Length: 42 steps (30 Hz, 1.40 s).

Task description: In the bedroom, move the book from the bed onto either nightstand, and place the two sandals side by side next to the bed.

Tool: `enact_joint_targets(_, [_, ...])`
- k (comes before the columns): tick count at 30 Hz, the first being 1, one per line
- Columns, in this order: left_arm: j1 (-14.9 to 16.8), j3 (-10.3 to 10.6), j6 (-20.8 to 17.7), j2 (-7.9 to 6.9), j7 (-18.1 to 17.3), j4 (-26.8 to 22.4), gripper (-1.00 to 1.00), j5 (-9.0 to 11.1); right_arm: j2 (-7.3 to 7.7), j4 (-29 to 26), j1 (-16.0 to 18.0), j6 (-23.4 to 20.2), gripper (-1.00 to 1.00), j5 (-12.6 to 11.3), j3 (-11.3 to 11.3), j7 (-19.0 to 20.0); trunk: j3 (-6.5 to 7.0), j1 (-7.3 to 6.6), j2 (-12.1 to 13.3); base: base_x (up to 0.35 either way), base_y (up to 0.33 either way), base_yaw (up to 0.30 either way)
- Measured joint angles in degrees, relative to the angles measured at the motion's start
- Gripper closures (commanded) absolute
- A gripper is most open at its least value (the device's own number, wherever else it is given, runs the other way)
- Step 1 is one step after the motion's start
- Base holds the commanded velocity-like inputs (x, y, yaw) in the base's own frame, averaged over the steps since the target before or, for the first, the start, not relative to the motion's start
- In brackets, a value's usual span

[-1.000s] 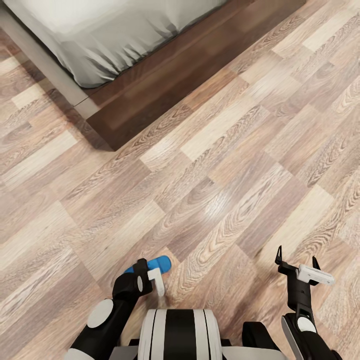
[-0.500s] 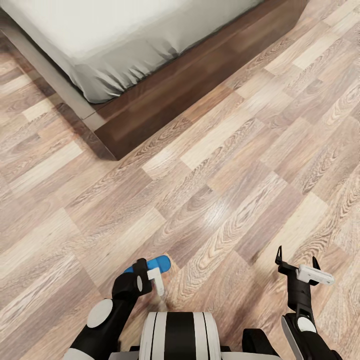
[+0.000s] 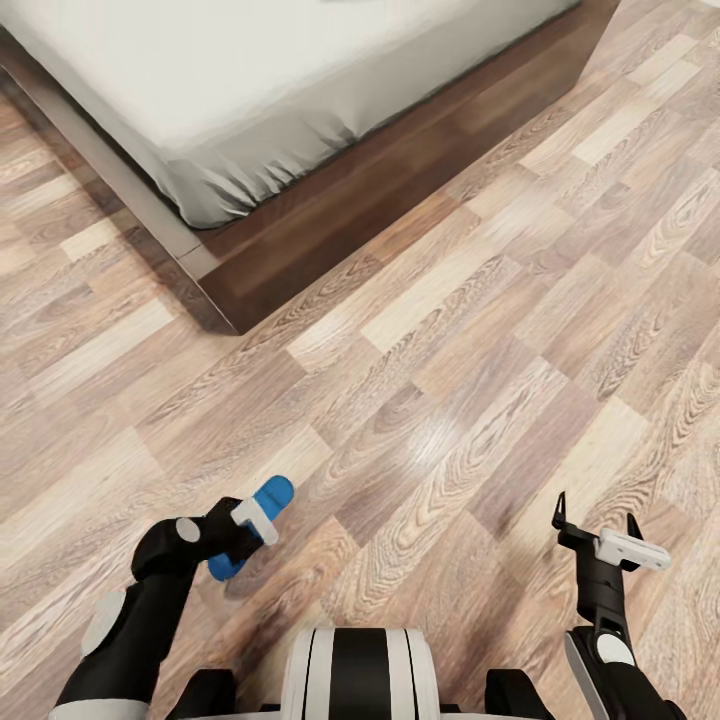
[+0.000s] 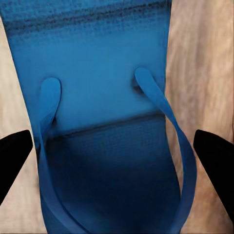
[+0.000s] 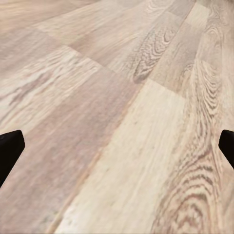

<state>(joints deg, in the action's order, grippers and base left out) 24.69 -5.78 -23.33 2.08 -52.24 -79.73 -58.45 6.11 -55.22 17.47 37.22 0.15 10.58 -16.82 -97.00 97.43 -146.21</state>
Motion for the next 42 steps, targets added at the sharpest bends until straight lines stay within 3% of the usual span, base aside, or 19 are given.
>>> enact_joint_targets(1, [0.0, -2.5, 0.3, -0.71, -0.3, -0.2, 1.0, 5.3, 0.05, 0.0, 0.0, 0.0, -1.0, 0.0, 0.0, 0.0, 0.0, 0.0, 0.0, 0.0, 0.0, 0.0])
enact_joint_targets(2, [0.0, -3.8, 0.4, -1.21, -0.4, -0.1, 1.0, 8.9, 0.07, 0.0, 0.0, 0.0, -1.0, 0.0, 0.0, 0.0, 0.0, 0.0, 0.0, 0.0, 0.0, 0.0])
enact_joint_targets(3, [0.0, -4.2, 0.5, -1.45, -0.4, -0.1, 1.0, 10.6, 0.08, 0.0, 0.0, 0.0, -1.0, 0.0, 0.0, 0.0, 0.0, 0.0, 0.0, 0.0, 0.0, 0.0])
enact_joint_targets(5, [0.0, -5.6, 0.7, -2.46, -0.5, 0.8, 1.0, 16.5, 0.1, 0.0, 0.0, 0.0, -1.0, 0.0, 0.0, 0.0, 0.0, 0.0, 0.0, 0.0, 0.0, 0.0])
enact_joint_targets(6, [0.0, -5.9, 0.7, -2.84, -0.6, 1.2, 1.0, 18.3, 0.1, 0.0, 0.0, 0.0, -1.0, 0.0, 0.0, 0.0, 0.21, -0.03, 0.0, 0.0, 0.0, 0.0])
enact_joint_targets(12, [0.0, -6.6, 0.5, -3.14, -0.6, 1.6, 1.0, 20.4, 0.24, 0.0, 0.0, 0.0, -1.0, 0.0, -0.1, 0.0, 1.54, -0.18, 0.1, 0.0, 0.0, 0.0])
enact_joint_targets(15, [0.0, -10.3, 0.4, -2.58, -0.6, 1.7, 1.0, 21.9, 0.23, 0.0, 0.0, -0.1, -1.0, -0.1, -0.1, 0.1, 2.21, -0.26, 0.1, 0.0, 0.0, 0.0])
enact_joint_targets(16, [0.0, -11.6, 0.4, -2.31, -0.6, 1.7, 1.0, 23.1, 0.27, -0.1, 0.0, -0.1, -1.0, -0.1, -0.1, 0.1, 2.43, -0.29, 0.1, 0.0, 0.0, 0.0])
enact_joint_targets(17, [0.0, -12.9, 0.4, -1.91, -0.6, 1.7, 1.0, 25.7, 0.32, -0.1, 0.0, -0.2, -1.0, -0.3, -0.1, 0.1, 2.65, -0.31, 0.2, 0.0, 0.0, 0.0])
enact_joint_targets(19, [0.0, -13.9, 0.2, -1.54, -0.6, 1.6, 1.0, 29.9, 0.37, 0.0, -0.1, -0.4, -1.0, -0.4, 0.0, 0.0, 3.1, -0.36, 0.2, 0.0, 0.0, 0.0])
enact_joint_targets(21, [0.0, -14.2, 0.2, -1.44, -0.5, 1.8, 1.0, 32.5, 0.42, 0.1, -0.2, -0.5, -1.0, -0.5, 0.0, 0.0, 3.54, -0.41, 0.2, 0.0, 0.0, 0.0])
enact_joint_targets(27, [-0.1, -14.7, 0.3, -1.3, -0.4, 4.4, 1.0, 34.8, 0.52, 3.3, -0.3, -0.6, -1.0, -0.7, 0.3, 0.0, 4.87, -0.57, 0.3, 0.0, 0.0, 0.0])
enact_joint_targets(32, [-0.1, -14.6, 0.2, 0.26, -0.3, 5.0, 1.0, 35.0, 0.54, 4.2, -0.3, -0.6, -1.0, -0.7, 0.4, 0.0, 5.98, -0.7, 0.4, 0.0, 0.0, 0.0])
enact_joint_targets(42, [-0.1, -15.5, 0.2, 0.57, -0.3, 5.2, 1.0, 35.0, 0.48, 7.1, -0.3, -0.6, -1.0, -0.7, 0.5, 0.0, 8.19, -0.96, 0.5, 0.0, 0.0, 0.0])
